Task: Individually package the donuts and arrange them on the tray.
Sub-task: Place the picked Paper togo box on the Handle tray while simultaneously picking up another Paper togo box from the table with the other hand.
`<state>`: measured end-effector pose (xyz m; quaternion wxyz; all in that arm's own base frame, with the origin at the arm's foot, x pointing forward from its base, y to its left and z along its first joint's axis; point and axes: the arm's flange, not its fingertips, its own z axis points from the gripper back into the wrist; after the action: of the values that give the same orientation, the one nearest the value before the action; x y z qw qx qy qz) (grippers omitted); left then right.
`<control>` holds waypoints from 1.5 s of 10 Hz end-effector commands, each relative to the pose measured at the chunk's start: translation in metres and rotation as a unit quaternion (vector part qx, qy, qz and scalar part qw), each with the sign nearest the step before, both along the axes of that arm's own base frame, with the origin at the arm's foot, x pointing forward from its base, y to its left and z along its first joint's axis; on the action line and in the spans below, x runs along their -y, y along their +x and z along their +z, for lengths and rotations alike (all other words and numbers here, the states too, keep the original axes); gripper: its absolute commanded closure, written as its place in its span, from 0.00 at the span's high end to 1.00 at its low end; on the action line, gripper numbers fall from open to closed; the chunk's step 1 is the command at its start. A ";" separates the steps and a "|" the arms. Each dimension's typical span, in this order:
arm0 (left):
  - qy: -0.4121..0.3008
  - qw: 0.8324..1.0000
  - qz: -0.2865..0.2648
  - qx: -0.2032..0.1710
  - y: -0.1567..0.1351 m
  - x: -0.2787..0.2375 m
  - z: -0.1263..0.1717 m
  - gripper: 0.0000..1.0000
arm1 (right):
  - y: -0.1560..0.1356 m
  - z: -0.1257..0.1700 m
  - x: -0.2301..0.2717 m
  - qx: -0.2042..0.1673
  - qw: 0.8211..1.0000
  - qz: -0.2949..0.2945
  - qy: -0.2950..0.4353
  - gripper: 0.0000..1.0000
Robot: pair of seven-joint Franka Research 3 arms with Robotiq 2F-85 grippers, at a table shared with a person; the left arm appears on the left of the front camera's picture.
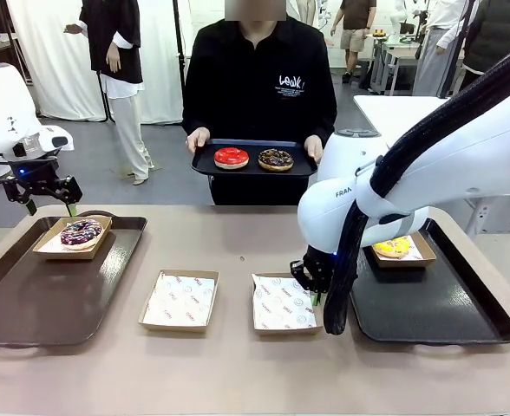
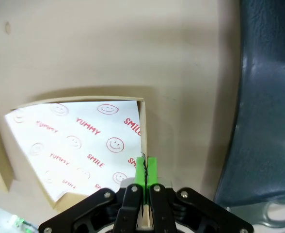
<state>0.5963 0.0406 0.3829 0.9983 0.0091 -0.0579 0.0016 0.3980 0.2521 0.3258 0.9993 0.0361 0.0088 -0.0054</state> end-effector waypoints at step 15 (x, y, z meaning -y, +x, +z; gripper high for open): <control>-0.551 0.834 0.028 -0.018 -0.177 -0.178 0.045 1.00 | 0.166 0.229 -0.016 0.010 0.999 -0.038 -0.032 0.00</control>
<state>0.4224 0.2185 0.4257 0.8487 -0.5261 -0.0198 0.0496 0.5495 0.2602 0.5461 0.9993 0.0223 -0.0068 -0.0288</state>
